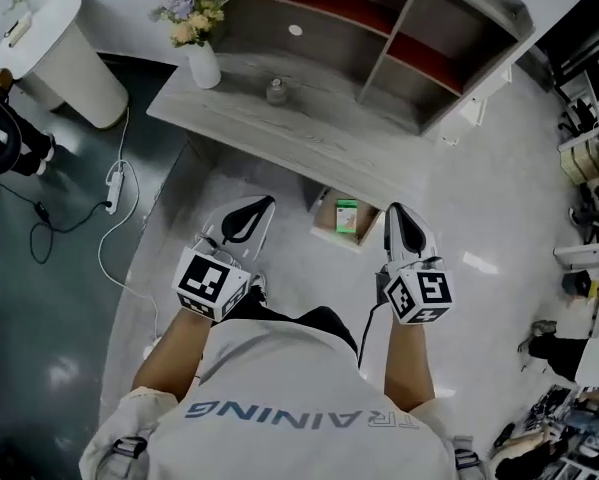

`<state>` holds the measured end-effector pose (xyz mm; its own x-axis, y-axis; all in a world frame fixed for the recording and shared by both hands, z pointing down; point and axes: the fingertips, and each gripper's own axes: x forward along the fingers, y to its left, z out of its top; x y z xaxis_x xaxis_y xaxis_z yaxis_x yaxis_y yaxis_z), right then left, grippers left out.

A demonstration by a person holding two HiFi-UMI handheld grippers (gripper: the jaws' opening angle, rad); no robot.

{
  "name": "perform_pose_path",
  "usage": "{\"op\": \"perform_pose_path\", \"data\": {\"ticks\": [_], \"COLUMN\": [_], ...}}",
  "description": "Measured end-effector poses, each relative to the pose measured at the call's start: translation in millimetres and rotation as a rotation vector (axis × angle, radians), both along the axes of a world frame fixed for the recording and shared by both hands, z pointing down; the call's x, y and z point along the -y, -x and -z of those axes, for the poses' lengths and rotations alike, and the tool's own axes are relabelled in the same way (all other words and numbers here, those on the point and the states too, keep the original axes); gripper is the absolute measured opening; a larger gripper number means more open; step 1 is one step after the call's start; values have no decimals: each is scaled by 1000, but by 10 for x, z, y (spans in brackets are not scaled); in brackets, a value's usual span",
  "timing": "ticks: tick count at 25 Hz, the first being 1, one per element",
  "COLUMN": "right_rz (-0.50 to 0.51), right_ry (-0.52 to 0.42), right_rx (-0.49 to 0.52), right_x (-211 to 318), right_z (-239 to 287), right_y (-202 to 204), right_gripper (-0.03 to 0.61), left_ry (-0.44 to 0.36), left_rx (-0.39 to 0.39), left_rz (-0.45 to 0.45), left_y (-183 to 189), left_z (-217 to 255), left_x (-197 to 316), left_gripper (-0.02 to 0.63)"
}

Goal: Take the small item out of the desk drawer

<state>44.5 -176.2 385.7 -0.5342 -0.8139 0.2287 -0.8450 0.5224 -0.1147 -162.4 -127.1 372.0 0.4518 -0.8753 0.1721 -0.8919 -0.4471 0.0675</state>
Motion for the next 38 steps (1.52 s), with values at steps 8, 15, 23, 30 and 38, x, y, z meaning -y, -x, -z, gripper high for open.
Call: {"op": "perform_pose_path", "data": {"ticks": [8, 15, 23, 30, 38], "right_rz": [-216, -280, -233, -200, -192], "right_ry": [3, -24, -45, -35, -25], "right_rx": [-59, -50, -57, -63, -69], "right_x": [-115, -222, -240, -210, -232], "right_z": [-17, 59, 138, 139, 155], "right_y": [-237, -582, -910, -1005, -1004], "right_gripper": [14, 15, 56, 286, 454], "left_ry": [-5, -10, -8, -24, -19], "left_rx": [-71, -76, -84, -90, -95], "left_rz": [-202, -250, -212, -205, -206], "left_y": [-129, -476, -821, -998, -1040], "left_z": [-89, -13, 92, 185, 218], "left_x": [451, 526, 441, 392, 324], "left_gripper": [2, 2, 2, 2, 2]}}
